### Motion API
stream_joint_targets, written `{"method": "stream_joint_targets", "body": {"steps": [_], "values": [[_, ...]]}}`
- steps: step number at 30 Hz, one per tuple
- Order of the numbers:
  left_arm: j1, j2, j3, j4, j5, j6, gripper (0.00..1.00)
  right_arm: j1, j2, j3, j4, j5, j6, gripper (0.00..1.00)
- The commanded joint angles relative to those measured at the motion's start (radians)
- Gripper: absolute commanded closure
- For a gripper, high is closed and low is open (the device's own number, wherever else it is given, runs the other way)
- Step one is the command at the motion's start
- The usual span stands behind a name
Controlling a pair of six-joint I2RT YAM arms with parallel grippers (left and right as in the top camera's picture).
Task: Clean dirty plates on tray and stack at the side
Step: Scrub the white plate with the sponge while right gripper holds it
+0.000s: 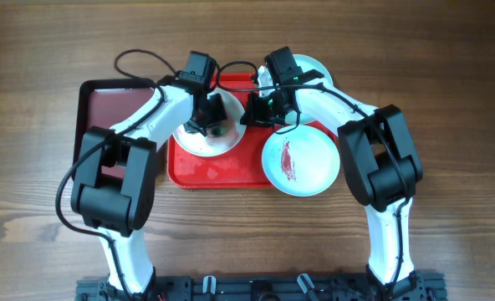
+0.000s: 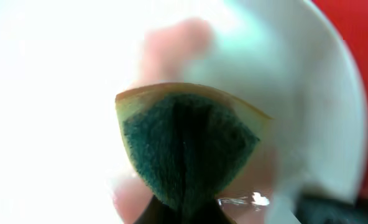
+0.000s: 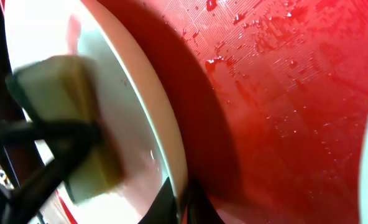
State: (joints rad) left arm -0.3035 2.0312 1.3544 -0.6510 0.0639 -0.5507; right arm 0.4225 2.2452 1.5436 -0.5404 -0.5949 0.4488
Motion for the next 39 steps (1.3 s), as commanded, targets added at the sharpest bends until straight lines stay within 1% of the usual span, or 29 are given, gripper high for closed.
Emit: {"method": "stream_joint_targets", "body": {"steps": [1,3,5,7,8,11,13,14,18,19,21,23,25,27,29,31,33,35,39], "values": [[0.005,0.027,-0.02,-0.101,-0.201,-0.192,0.96,0.002,0.045,0.0,-0.007,0.018,-0.003,0.96],[-0.017,0.027,-0.02,-0.175,-0.199,-0.221,0.96,0.002,0.045,0.0,-0.007,0.018,-0.003,0.96],[-0.042,0.027,-0.02,-0.24,-0.184,-0.215,0.96,0.002,0.045,0.0,-0.006,0.018,-0.003,0.96],[-0.069,0.027,-0.02,-0.285,-0.105,-0.126,0.96,0.002,0.045,0.0,-0.006,0.018,-0.002,0.96],[-0.082,0.027,-0.02,-0.296,-0.035,-0.05,0.96,0.002,0.045,0.0,-0.006,0.018,-0.003,0.96],[-0.105,0.027,-0.02,-0.292,0.197,0.169,0.96,0.002,0.045,0.0,-0.007,0.018,-0.003,0.96],[-0.106,0.027,-0.02,-0.276,0.288,0.249,0.96,0.002,0.045,0.0,-0.007,0.018,-0.003,0.96],[-0.106,0.027,-0.02,-0.257,0.307,0.267,0.96,0.002,0.045,0.0,-0.007,0.018,-0.003,0.96],[-0.102,0.027,-0.02,-0.142,0.306,0.267,0.96,0.002,0.045,0.0,-0.007,0.018,-0.003,0.96],[-0.101,0.027,-0.02,-0.107,0.3,0.266,0.96,0.002,0.045,0.0,-0.007,0.018,-0.003,0.96],[-0.1,0.027,-0.02,-0.032,0.223,0.223,0.96,0.002,0.045,0.0,-0.007,0.018,-0.004,0.96],[-0.1,0.028,-0.02,0.048,0.048,0.163,0.96,0.002,0.045,0.0,-0.006,0.019,-0.004,0.96],[-0.1,0.03,-0.02,0.121,-0.077,0.149,0.96,0.002,0.045,0.0,-0.006,0.022,-0.004,0.96],[-0.098,0.032,-0.02,0.178,-0.164,0.149,0.96,0.002,0.045,0.0,-0.006,0.022,-0.004,0.96],[-0.096,0.032,-0.02,0.19,-0.223,0.138,0.96,0.002,0.045,0.0,-0.006,0.022,-0.004,0.96],[-0.091,0.032,-0.02,0.163,-0.296,0.084,0.96,0.002,0.045,0.0,-0.006,0.024,-0.003,0.96],[-0.079,0.032,-0.02,0.084,-0.378,-0.018,0.96,0.002,0.045,0.0,-0.007,0.026,-0.003,0.96],[-0.063,0.032,-0.02,0.012,-0.396,-0.087,0.96,0.002,0.045,0.0,-0.007,0.026,-0.003,0.96],[-0.034,0.019,-0.005,-0.165,-0.387,-0.185,0.96,0.002,0.045,0.0,-0.006,0.026,-0.003,0.96]]}}
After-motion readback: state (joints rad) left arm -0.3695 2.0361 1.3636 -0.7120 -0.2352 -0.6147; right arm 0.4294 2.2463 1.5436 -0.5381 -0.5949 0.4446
